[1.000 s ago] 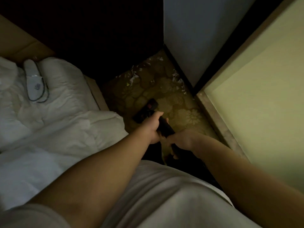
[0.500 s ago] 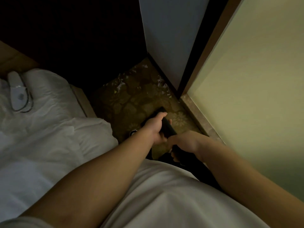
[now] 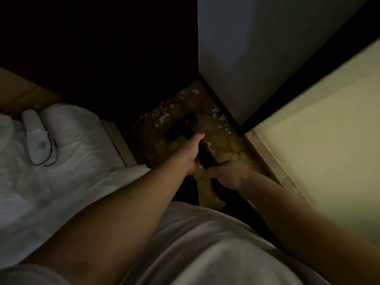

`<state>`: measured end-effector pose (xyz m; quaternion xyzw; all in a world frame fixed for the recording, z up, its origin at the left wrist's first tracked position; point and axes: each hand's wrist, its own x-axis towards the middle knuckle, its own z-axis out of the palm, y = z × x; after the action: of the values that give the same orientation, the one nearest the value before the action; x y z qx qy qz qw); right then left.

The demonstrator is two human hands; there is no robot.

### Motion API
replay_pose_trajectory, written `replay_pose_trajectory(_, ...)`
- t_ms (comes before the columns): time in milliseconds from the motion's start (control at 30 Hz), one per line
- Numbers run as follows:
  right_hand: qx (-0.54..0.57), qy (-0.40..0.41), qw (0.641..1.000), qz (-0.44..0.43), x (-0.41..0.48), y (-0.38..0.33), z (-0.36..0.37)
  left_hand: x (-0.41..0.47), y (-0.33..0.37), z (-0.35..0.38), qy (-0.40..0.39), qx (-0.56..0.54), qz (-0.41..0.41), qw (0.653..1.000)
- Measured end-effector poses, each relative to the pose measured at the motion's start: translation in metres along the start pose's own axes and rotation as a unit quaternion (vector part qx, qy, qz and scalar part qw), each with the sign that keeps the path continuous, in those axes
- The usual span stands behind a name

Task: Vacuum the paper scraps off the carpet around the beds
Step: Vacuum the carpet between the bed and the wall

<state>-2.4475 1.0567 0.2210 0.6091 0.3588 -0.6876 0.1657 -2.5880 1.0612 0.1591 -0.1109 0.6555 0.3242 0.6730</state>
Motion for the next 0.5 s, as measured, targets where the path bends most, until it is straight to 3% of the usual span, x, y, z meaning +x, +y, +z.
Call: replay_pose_trajectory(500,0.026,-0.021,0.999,0.006,0.075,-0.149,0.089,0.051,0.140,-0.112,0.046,0.026,-0.040,0.998)
